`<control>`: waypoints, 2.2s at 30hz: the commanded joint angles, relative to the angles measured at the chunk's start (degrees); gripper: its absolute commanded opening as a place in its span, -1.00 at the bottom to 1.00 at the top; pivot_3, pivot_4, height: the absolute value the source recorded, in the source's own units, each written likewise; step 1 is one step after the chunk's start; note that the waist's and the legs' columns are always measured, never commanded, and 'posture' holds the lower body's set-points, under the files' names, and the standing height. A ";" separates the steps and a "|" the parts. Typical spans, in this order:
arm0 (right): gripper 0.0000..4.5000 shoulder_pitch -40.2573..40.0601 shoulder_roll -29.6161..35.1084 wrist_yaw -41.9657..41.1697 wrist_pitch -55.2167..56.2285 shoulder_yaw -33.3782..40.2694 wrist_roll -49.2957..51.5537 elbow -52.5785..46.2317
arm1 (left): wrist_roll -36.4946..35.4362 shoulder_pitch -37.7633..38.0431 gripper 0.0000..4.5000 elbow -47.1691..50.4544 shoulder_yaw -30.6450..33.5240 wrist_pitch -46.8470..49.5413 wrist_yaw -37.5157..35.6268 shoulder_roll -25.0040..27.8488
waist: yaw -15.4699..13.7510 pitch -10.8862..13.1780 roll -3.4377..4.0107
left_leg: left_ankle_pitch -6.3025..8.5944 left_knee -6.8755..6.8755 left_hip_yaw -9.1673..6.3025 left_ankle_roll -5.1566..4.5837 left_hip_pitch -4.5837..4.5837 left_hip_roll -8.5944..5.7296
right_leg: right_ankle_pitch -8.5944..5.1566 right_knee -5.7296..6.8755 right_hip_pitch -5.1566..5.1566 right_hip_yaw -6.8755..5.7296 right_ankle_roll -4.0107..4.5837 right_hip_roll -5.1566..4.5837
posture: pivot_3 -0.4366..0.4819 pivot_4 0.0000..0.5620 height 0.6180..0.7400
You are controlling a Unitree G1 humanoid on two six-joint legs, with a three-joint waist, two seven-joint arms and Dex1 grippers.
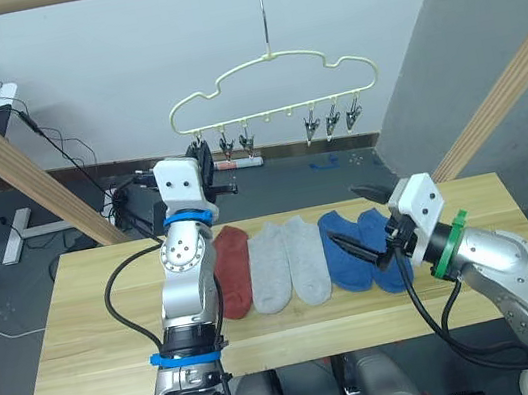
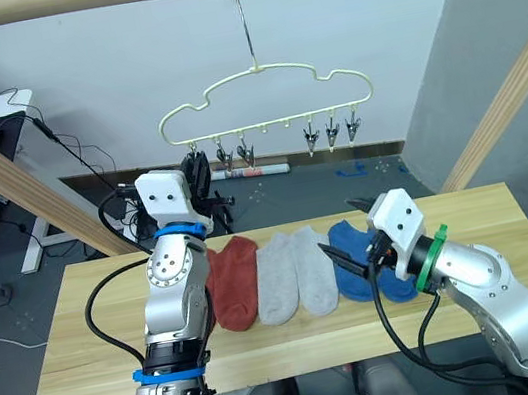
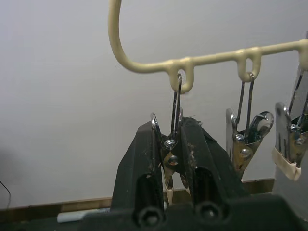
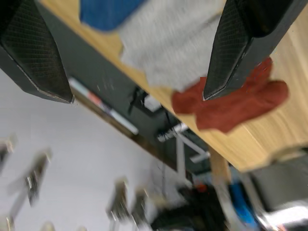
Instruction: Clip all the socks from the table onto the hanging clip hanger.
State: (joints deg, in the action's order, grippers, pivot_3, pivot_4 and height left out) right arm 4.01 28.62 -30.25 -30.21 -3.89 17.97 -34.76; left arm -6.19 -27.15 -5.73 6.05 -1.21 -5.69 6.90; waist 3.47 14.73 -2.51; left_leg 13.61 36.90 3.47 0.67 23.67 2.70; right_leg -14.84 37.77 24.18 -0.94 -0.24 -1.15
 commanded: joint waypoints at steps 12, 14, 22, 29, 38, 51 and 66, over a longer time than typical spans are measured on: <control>1.00 1.24 -8.86 16.40 12.02 3.01 -13.84 33.57 | -3.73 2.65 -0.87 10.02 -0.76 7.42 -7.20 4.31 | -0.15 0.76 0.19 | -0.01 0.01 0.03 0.01 -0.03 0.01 | 0.00 0.04 0.01 0.02 0.00 0.00 | -0.27 0.10 1.00; 1.00 4.49 -12.07 18.20 14.82 5.13 -12.50 40.88 | -4.98 2.38 -0.87 10.77 -0.55 9.13 -8.56 5.10 | -0.18 1.18 0.22 | -0.01 0.03 0.04 0.01 -0.04 0.01 | 0.00 0.10 0.02 0.03 0.00 0.01 | -0.25 0.11 1.00; 0.84 13.81 -16.42 20.80 17.53 9.10 -11.76 59.93 | -8.52 1.54 -0.87 12.21 0.60 14.42 -10.71 7.00 | -0.78 1.46 0.39 | -0.05 0.03 0.05 0.07 -0.01 0.00 | 0.00 0.17 0.06 0.04 0.00 -0.01 | -0.18 0.08 1.00; -0.21 13.10 -17.10 21.15 18.16 9.46 -12.35 61.90 | -14.78 1.37 -0.87 14.16 1.18 20.47 -16.56 9.59 | -1.58 1.45 0.39 | -0.12 0.03 0.03 0.25 -0.01 -0.01 | 0.00 0.18 0.04 0.01 0.00 -0.04 | -0.16 0.03 1.00; -1.00 8.68 -14.56 12.30 19.54 0.25 -15.41 44.21 | -21.33 0.18 -0.87 16.31 2.55 26.99 -19.42 10.89 | -1.64 1.45 0.40 | -0.16 0.02 0.00 0.31 0.01 -0.01 | 0.03 0.17 0.07 0.01 -0.05 -0.04 | -0.18 0.03 1.00; -1.00 22.40 -15.71 -2.39 7.39 -15.03 -14.75 25.15 | -29.43 -2.09 -0.87 17.61 4.77 35.74 -20.84 13.07 | -1.63 1.52 0.45 | -0.24 0.04 -0.10 0.45 0.12 0.01 | 0.03 0.21 0.18 -0.08 -0.05 -0.01 | -0.18 0.04 1.00; -1.00 34.28 -23.17 -10.28 6.47 -15.54 -10.53 37.17 | -32.70 -2.20 -0.87 17.74 5.11 39.32 -21.03 13.97 | -1.62 1.53 0.42 | -0.24 0.05 -0.18 0.44 0.17 0.00 | 0.20 0.21 0.19 -0.19 0.24 -0.05 | -0.19 0.01 1.00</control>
State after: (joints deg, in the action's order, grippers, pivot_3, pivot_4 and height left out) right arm 37.12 6.09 -39.74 -24.44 -19.36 6.33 3.16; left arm -37.86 -28.89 9.14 10.73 38.37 -25.90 20.33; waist 1.84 16.26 -2.09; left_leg 13.37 36.95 3.28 1.11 23.85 2.70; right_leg -14.63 37.98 24.37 -1.12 0.01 -1.20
